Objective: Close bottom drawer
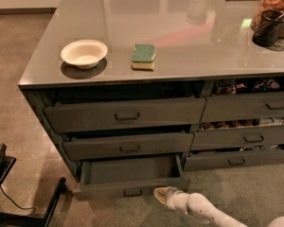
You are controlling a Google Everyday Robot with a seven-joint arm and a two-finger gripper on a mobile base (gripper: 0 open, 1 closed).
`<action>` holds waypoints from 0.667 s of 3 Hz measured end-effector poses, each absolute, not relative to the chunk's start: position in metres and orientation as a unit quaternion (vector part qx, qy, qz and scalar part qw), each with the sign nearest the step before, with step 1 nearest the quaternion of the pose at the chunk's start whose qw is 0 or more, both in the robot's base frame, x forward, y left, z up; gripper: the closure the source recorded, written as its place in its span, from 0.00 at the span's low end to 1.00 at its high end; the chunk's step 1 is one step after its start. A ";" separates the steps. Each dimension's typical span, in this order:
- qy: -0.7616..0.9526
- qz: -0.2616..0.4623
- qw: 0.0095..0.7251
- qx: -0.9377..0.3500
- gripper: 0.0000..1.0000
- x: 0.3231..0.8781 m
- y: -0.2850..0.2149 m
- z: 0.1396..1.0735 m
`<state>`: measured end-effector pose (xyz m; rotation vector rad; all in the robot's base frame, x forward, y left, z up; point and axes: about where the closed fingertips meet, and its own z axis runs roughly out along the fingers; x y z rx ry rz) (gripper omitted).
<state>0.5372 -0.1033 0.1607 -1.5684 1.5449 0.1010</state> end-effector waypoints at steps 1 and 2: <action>0.621 0.037 0.457 -0.635 1.00 0.554 -0.098 0.156; 0.614 0.036 0.460 -0.640 1.00 0.575 -0.089 0.153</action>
Offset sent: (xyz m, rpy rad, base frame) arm 0.0648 0.0207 -0.0099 -0.0066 -0.0450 0.0270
